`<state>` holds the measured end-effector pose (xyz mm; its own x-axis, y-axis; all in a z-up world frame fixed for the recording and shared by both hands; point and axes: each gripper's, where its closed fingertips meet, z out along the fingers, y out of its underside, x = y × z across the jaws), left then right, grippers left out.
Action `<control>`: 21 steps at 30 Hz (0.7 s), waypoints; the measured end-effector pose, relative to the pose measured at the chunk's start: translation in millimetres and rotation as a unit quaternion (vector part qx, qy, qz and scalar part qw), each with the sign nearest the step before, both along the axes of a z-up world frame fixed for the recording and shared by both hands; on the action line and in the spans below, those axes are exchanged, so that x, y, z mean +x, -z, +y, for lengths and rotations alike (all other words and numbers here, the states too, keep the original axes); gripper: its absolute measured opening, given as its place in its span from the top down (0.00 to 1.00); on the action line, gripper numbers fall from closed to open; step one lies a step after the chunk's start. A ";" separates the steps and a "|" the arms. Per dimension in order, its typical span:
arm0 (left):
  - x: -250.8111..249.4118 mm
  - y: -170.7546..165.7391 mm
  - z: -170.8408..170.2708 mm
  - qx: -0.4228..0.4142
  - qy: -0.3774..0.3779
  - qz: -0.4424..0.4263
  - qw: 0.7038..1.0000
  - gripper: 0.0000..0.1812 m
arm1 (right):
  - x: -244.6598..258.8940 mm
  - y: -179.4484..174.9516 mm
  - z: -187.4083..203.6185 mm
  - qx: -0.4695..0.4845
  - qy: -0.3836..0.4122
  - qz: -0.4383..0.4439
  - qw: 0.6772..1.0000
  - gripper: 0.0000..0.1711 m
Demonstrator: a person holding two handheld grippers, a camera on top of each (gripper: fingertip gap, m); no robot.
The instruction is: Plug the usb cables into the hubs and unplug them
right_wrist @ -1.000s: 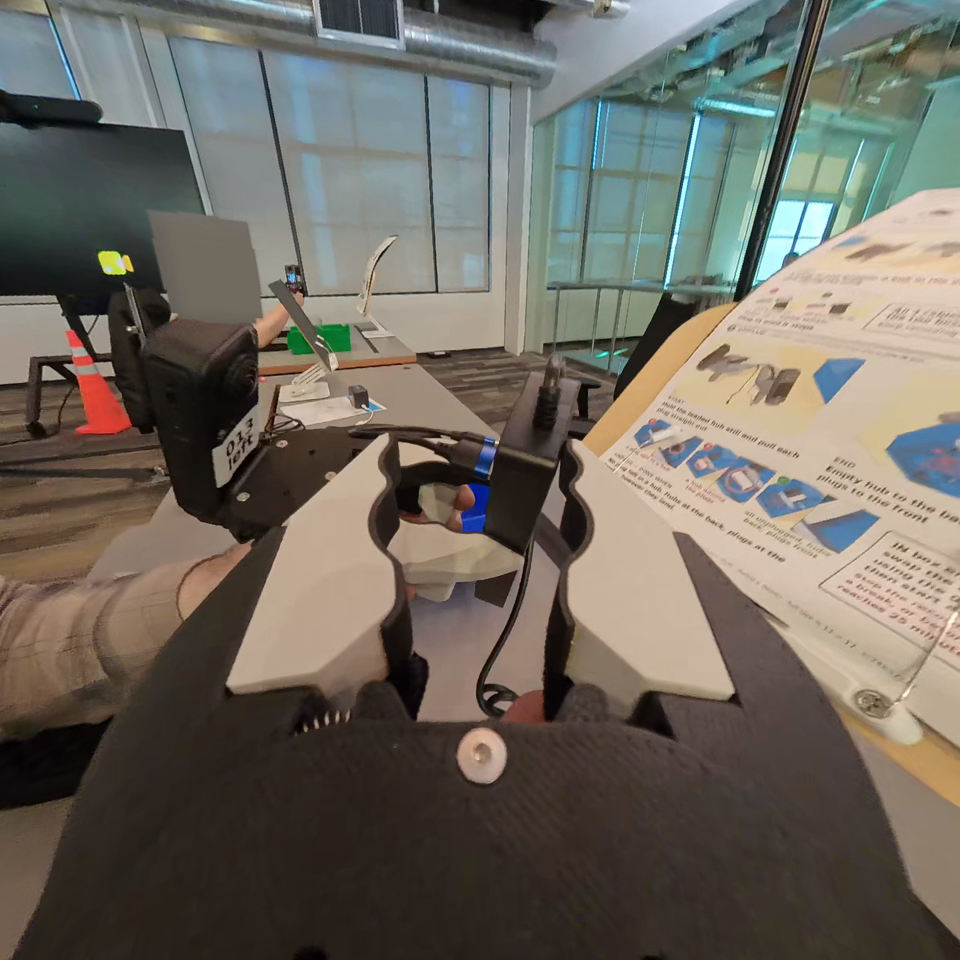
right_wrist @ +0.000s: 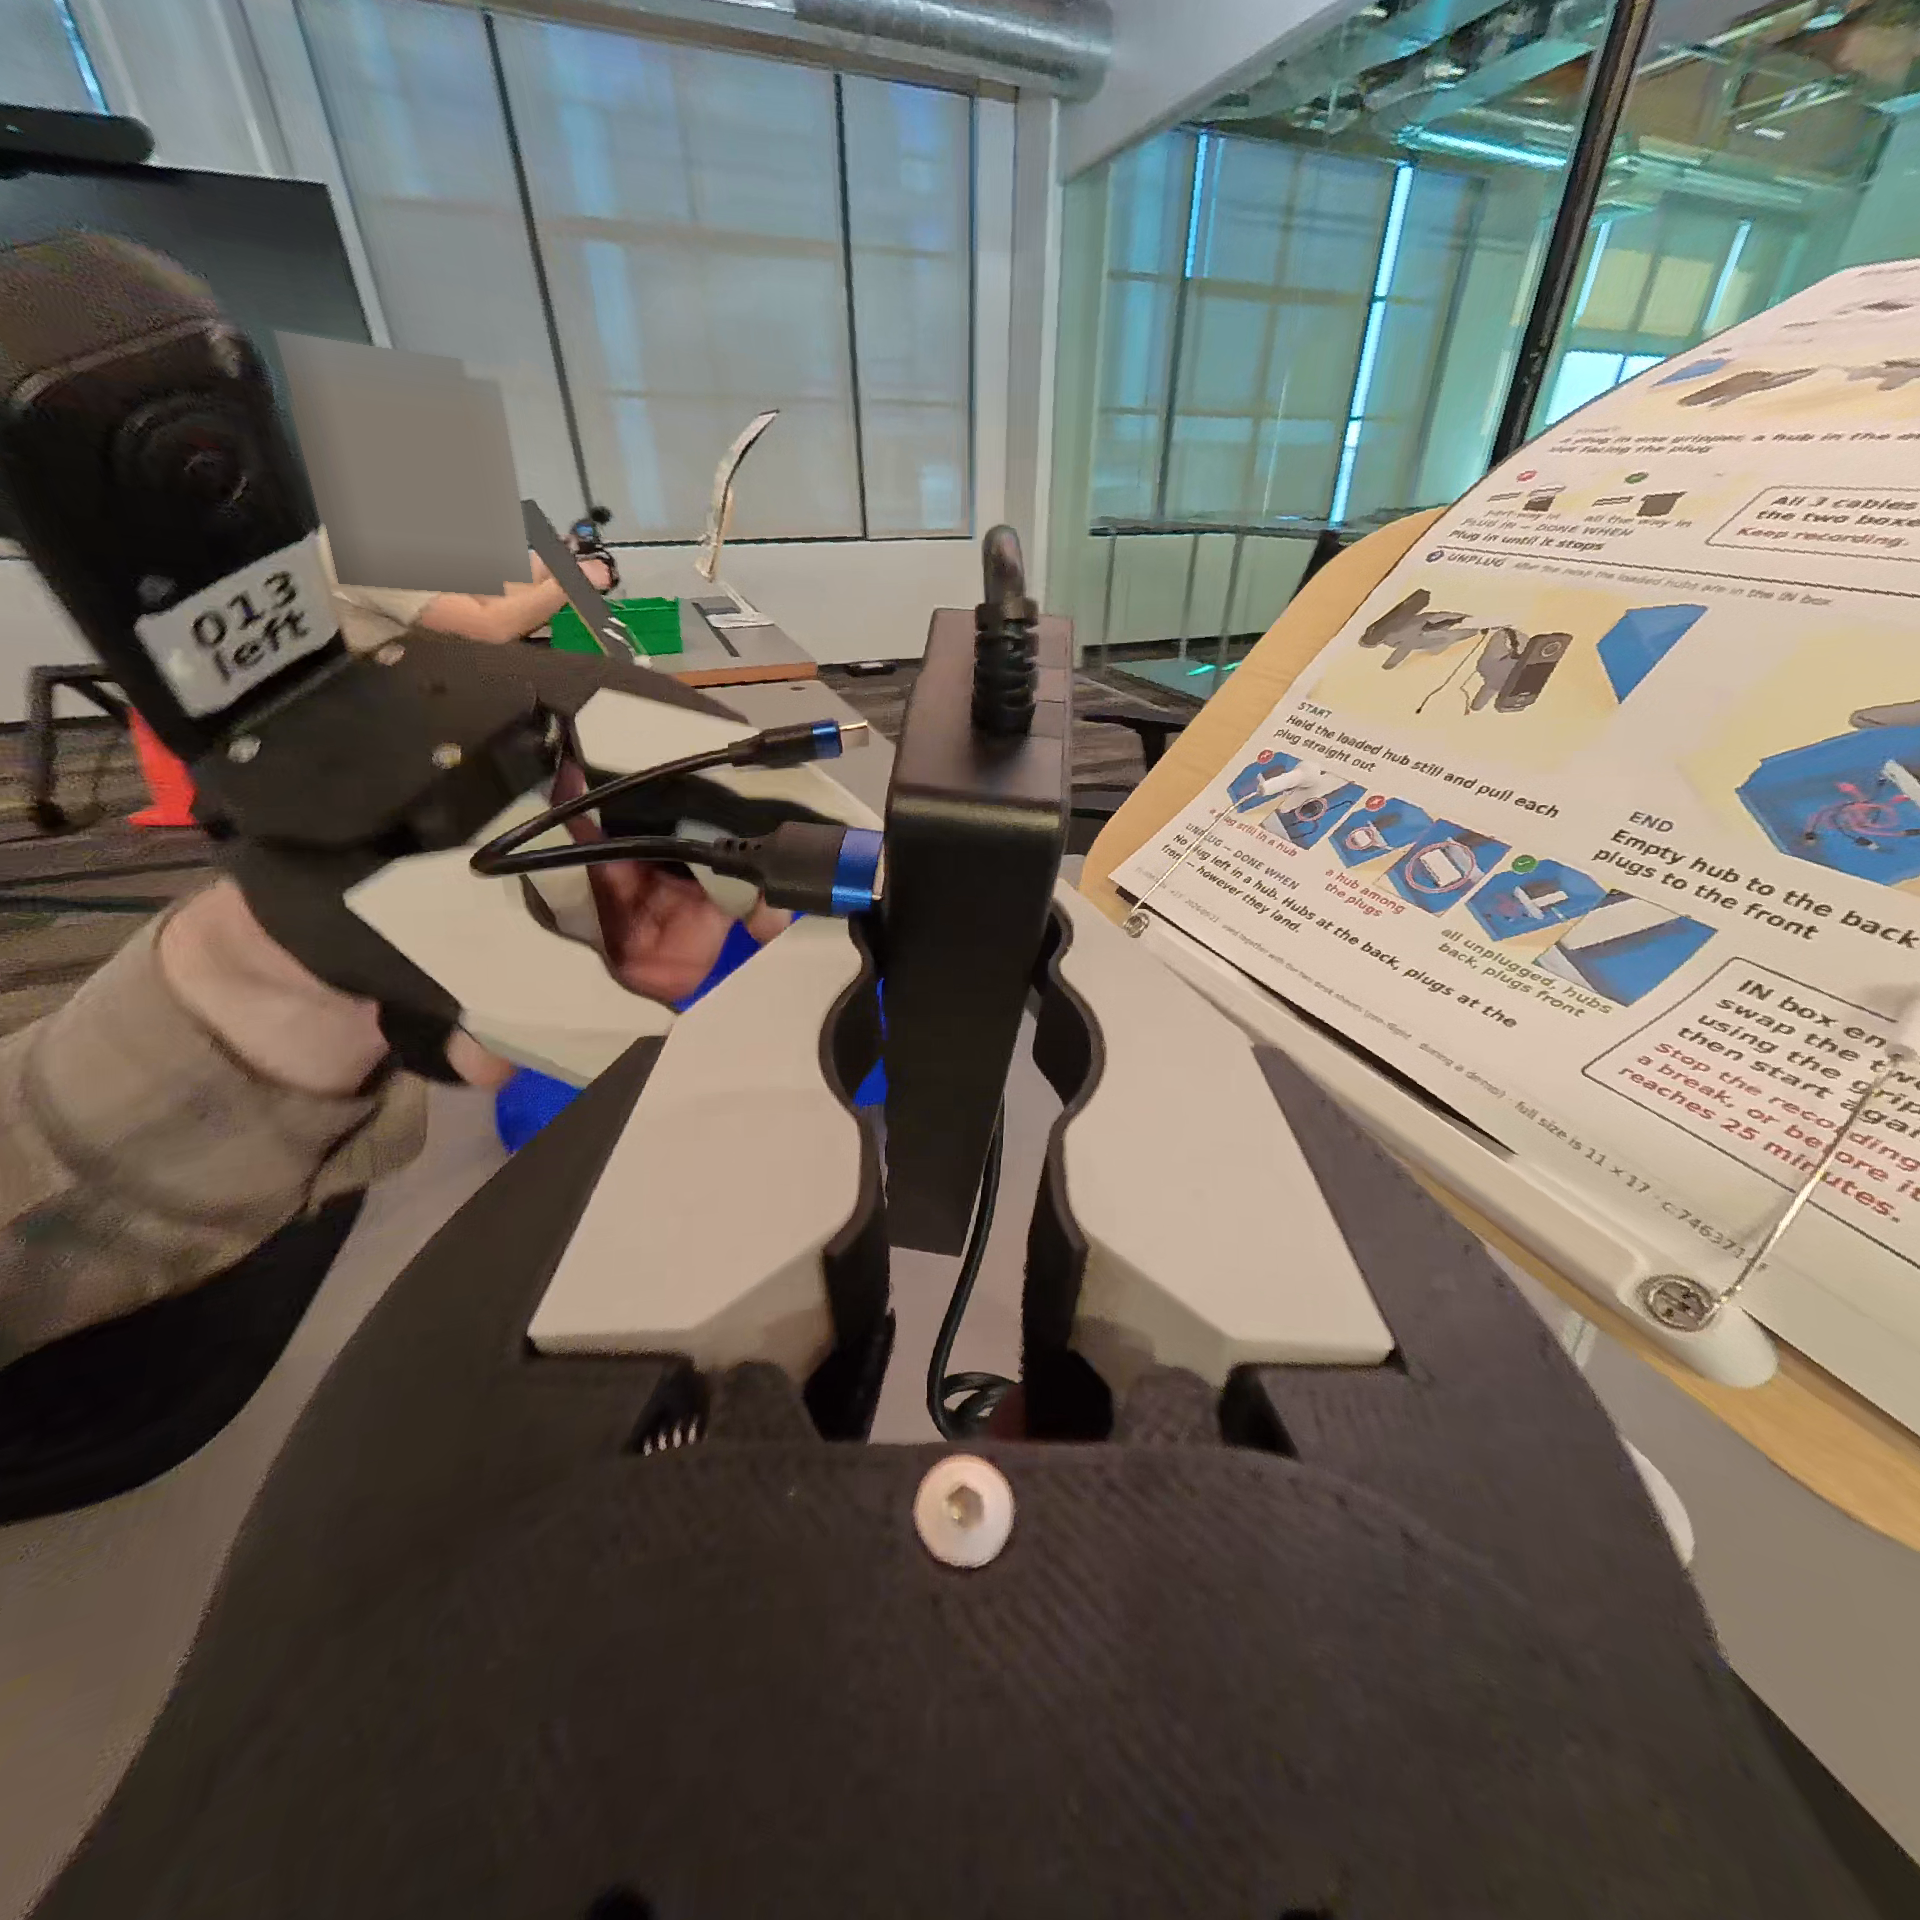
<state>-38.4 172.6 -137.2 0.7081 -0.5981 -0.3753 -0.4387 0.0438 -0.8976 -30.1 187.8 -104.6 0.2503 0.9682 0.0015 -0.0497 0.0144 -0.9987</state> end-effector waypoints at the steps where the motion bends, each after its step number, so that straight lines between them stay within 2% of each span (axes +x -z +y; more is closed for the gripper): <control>1: -2.7 -1.5 -8.2 -0.023 0.021 -0.002 1.000 0.63 | 3.4 0.8 -2.5 -0.003 -0.013 -0.001 1.000 0.87; 3: -11.6 -5.3 -25.9 -0.053 0.061 0.003 0.997 0.60 | 8.4 4.3 -13.0 0.005 -0.051 -0.010 0.999 0.87; 5: -20.6 -13.8 -44.5 -0.068 0.104 -0.011 0.992 0.63 | 10.7 10.5 -26.0 0.022 -0.088 -0.030 0.995 0.87; 8: -35.5 -34.3 -58.4 -0.047 0.132 -0.044 0.989 0.64 | 9.7 24.0 -53.9 0.054 -0.157 -0.072 0.983 0.87; 11: -31.1 -34.9 -69.5 -0.039 0.185 -0.054 0.980 0.62 | 7.2 35.7 -81.9 0.060 -0.233 -0.095 0.966 0.87; 16: 1.2 -27.1 -93.8 -0.029 0.320 -0.080 0.943 0.63 | -0.9 58.8 -121.3 0.046 -0.352 -0.119 0.927 0.87; 19: 19.0 -8.1 -114.1 -0.054 0.408 -0.076 0.908 0.62 | -7.9 66.6 -138.8 0.028 -0.410 -0.116 0.904 0.87; 21: 26.1 0.8 -118.3 -0.071 0.436 -0.083 0.893 0.61 | -9.4 73.5 -152.3 0.013 -0.455 -0.118 0.883 0.87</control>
